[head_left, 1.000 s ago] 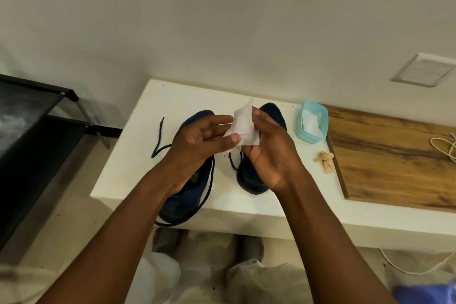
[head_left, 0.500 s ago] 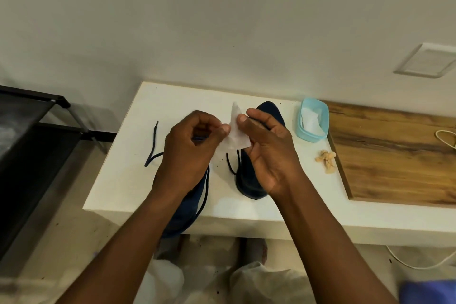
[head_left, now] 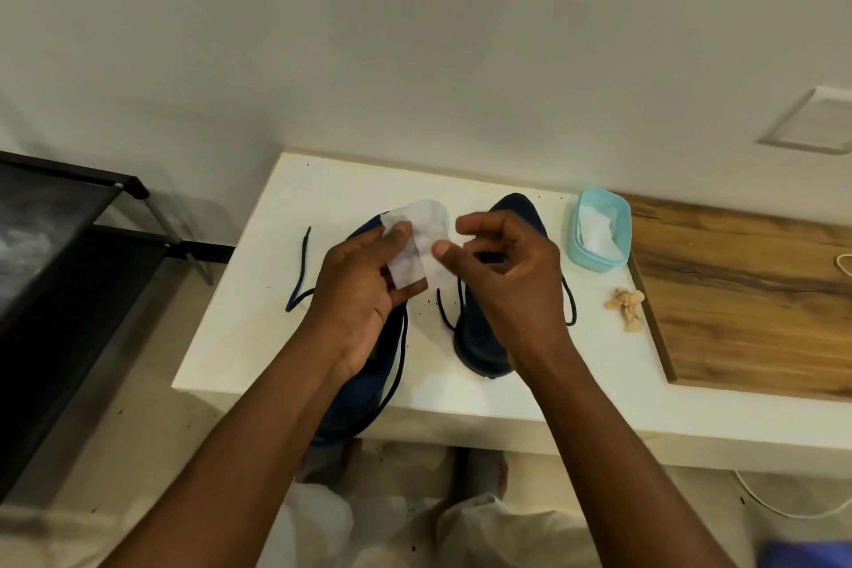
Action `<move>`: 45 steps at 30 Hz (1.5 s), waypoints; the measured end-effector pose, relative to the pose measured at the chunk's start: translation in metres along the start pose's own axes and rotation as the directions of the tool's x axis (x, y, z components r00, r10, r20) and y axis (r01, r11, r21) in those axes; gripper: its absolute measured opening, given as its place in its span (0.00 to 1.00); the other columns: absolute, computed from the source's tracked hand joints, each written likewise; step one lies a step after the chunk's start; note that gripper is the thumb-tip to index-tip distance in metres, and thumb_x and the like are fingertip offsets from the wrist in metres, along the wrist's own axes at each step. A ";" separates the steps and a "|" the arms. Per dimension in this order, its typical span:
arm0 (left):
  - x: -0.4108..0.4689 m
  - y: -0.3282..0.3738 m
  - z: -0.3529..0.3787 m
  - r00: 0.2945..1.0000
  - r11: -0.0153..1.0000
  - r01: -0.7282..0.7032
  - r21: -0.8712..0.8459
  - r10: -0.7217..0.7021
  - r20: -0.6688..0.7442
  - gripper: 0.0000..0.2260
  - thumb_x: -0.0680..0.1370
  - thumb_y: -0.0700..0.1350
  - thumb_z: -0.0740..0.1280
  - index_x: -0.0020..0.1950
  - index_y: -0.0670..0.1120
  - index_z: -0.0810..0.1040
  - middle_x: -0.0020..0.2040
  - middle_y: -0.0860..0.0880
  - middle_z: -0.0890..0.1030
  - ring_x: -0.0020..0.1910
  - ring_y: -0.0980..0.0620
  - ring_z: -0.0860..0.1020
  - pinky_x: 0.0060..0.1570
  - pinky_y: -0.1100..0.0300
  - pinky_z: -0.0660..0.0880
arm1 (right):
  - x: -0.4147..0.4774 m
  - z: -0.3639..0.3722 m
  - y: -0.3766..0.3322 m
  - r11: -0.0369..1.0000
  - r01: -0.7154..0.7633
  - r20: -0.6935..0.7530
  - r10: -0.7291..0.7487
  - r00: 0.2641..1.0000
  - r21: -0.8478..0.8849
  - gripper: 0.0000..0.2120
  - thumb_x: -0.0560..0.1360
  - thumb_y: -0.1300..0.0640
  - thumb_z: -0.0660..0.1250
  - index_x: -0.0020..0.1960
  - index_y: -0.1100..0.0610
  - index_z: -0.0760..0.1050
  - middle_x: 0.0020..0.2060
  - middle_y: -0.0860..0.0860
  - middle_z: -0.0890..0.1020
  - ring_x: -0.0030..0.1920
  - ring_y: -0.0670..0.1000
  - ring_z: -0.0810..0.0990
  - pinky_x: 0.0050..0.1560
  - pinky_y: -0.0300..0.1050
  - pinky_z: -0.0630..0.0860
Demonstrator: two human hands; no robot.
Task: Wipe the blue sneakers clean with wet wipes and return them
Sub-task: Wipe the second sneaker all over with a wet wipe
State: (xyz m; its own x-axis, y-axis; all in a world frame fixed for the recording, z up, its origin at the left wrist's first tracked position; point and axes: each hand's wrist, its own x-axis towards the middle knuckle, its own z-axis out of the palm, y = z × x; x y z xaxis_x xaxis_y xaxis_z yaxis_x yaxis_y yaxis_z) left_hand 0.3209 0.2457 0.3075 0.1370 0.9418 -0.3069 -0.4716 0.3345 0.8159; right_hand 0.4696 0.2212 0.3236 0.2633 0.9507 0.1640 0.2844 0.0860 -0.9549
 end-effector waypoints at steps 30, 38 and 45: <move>-0.001 0.018 -0.011 0.999 0.991 0.014 -0.133 -0.019 -0.035 0.19 0.80 0.53 0.67 0.64 0.40 0.79 0.60 0.42 0.84 0.58 0.45 0.83 0.47 0.53 0.83 | 0.007 -0.015 -0.004 0.810 -0.396 0.031 0.425 0.904 0.433 0.10 0.80 0.48 0.66 0.52 0.55 0.80 0.48 0.53 0.85 0.48 0.55 0.85 0.41 0.49 0.83; -0.002 0.014 -0.011 0.996 0.996 0.056 0.070 -0.062 0.072 0.23 0.79 0.58 0.66 0.67 0.43 0.77 0.60 0.44 0.84 0.60 0.46 0.83 0.57 0.48 0.80 | 0.012 -0.012 -0.006 0.883 -0.357 -0.004 0.376 0.927 0.305 0.21 0.78 0.38 0.63 0.46 0.57 0.78 0.38 0.53 0.82 0.35 0.52 0.83 0.34 0.47 0.82; -0.004 0.010 -0.010 0.983 0.963 -0.075 0.259 0.028 0.181 0.24 0.69 0.36 0.78 0.63 0.41 0.75 0.57 0.43 0.83 0.55 0.45 0.84 0.52 0.49 0.83 | 0.010 -0.024 -0.008 0.883 -0.331 0.097 0.318 0.943 0.332 0.16 0.70 0.59 0.77 0.56 0.59 0.79 0.50 0.56 0.84 0.48 0.55 0.85 0.44 0.52 0.83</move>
State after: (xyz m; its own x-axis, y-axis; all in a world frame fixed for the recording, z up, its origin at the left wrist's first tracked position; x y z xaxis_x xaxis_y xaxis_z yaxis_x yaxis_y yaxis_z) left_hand 0.3065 0.2447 0.3123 0.2789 0.9412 -0.1907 -0.2384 0.2602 0.9357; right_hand 0.4919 0.2230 0.3388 0.2496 0.9529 -0.1724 -0.1426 -0.1399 -0.9798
